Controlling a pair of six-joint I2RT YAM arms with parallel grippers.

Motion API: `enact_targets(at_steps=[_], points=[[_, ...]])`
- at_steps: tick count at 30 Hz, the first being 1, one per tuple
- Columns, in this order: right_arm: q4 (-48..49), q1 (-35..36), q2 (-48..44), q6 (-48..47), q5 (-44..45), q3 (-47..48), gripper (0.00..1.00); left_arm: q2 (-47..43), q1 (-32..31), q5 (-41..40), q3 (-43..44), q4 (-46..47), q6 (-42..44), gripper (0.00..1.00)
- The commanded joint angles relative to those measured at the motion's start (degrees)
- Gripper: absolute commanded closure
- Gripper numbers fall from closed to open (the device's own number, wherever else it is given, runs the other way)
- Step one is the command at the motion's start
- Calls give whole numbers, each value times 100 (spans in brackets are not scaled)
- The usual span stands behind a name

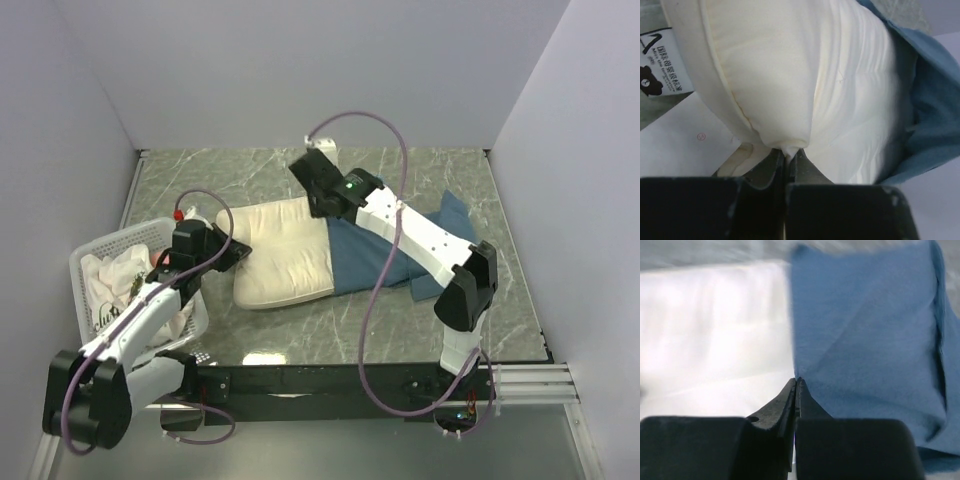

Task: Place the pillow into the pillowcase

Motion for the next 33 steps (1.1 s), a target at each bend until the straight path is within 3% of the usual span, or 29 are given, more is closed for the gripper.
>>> enact_targets(at_steps=[1, 5, 7, 11, 15, 21, 28, 30, 31, 32, 33], points=[[-484, 819, -144, -70, -671, 1616, 100, -649, -146, 595, 372, 67, -196, 99], [-677, 1733, 217, 18, -707, 2731, 100, -860, -1013, 148, 477, 516, -619, 99], [-748, 1761, 261, 18, -804, 2900, 100, -834, -1296, -220, 776, 402, -594, 99], [-888, 1508, 86, -43, -663, 3181, 100, -1148, -1438, -502, 1092, 42, -655, 99], [-520, 761, -257, 53, -1602, 2814, 100, -2080, -1456, -1205, 1303, -230, -839, 99], [-379, 777, 392, 88, -2086, 2708, 100, -2600, -1465, -1444, 1866, -952, -655, 99], [-432, 1032, 219, 53, -2342, 3210, 100, -1531, -1517, -1022, 1699, -996, -488, 99], [-169, 918, -359, 79, -2560, 2938, 100, -1222, -1526, -1022, 1892, -1215, -278, 91], [-63, 874, -554, 88, -2718, 2632, 100, -1055, -1535, -1057, 1971, -1303, -207, 80], [138, 734, -774, 106, -2824, 2472, 100, -1062, -1535, -1101, 2085, -1339, -146, 45], [201, 637, -1141, 141, -3095, 2357, 100, -1097, -1535, -1119, 2138, -1330, -41, 33]])
